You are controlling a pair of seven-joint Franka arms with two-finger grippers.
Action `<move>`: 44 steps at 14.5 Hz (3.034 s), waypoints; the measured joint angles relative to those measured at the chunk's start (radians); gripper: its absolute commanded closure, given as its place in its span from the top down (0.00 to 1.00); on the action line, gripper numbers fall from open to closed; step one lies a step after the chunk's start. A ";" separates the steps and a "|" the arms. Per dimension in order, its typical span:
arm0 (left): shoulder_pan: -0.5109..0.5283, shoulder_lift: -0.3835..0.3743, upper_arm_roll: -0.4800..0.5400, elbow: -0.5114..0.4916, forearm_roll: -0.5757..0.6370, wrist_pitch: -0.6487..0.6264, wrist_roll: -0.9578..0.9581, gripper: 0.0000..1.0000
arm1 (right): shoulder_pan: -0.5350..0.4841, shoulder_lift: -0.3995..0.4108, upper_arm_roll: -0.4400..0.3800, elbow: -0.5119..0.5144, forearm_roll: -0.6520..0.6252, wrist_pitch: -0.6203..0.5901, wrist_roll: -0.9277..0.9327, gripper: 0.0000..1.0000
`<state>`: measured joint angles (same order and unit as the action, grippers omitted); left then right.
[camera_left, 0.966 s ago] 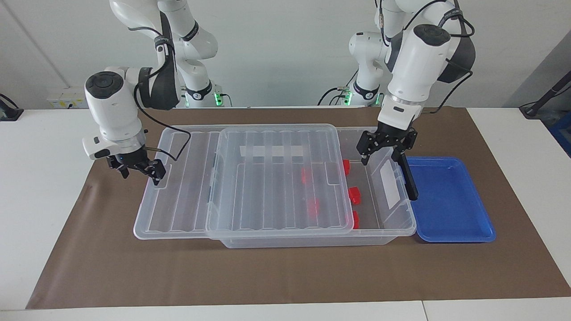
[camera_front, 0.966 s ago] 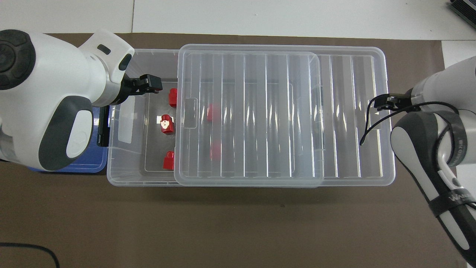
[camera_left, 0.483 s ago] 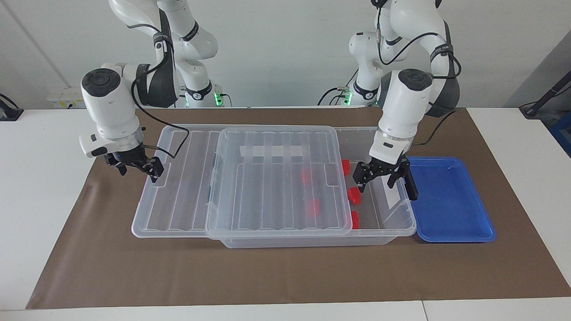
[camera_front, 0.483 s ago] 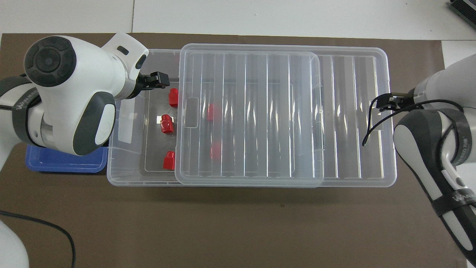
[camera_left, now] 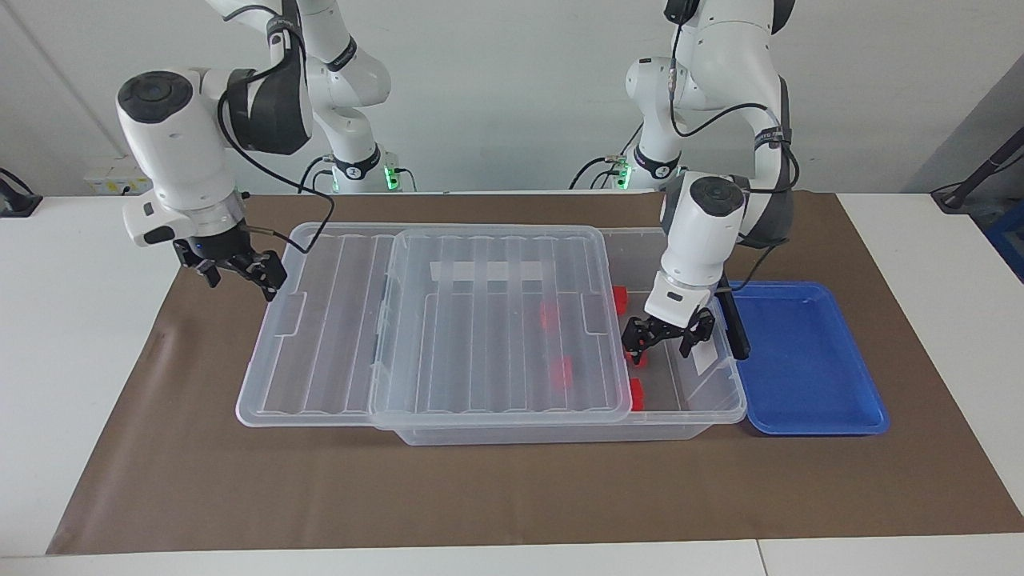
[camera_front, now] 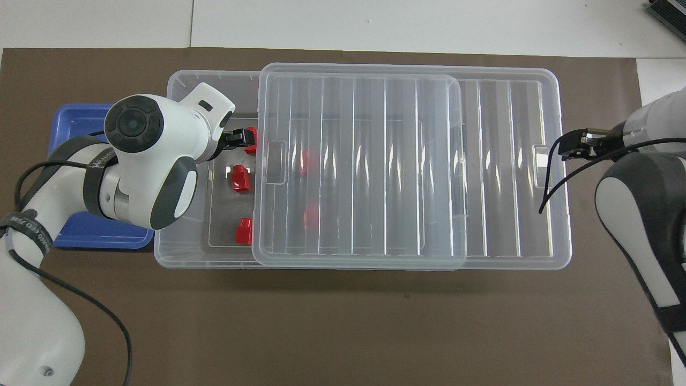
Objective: Place red block in blue tray from box
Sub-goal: 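Reach the left gripper into the uncovered box toward a red block, then lower the left gripper and grasp the red block, then lift the red block with the left gripper and carry it over the blue tray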
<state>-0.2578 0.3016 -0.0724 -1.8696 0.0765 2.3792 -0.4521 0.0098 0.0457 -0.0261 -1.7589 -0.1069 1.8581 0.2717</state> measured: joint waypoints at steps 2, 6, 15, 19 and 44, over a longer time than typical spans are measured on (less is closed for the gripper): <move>-0.001 0.005 -0.003 -0.030 0.000 0.027 -0.005 1.00 | 0.000 -0.034 0.000 0.017 0.030 -0.056 0.000 1.00; -0.002 0.016 -0.005 -0.092 0.000 0.080 -0.011 1.00 | 0.000 -0.057 0.000 0.104 0.052 -0.198 0.000 1.00; -0.024 0.016 -0.005 -0.168 0.000 0.160 -0.025 0.46 | 0.000 -0.055 0.004 0.175 0.103 -0.307 -0.004 1.00; -0.024 0.016 -0.004 -0.172 0.001 0.159 -0.026 0.00 | 0.000 -0.053 0.004 0.176 0.106 -0.307 -0.007 1.00; 0.134 -0.056 0.028 0.362 0.006 -0.594 0.193 0.00 | 0.000 -0.050 0.004 0.173 0.107 -0.290 -0.024 1.00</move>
<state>-0.1242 0.2460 -0.0448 -1.5072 0.0825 1.7850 -0.2589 0.0102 -0.0046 -0.0220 -1.5855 0.0000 1.5685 0.2481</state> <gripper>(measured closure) 0.656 0.000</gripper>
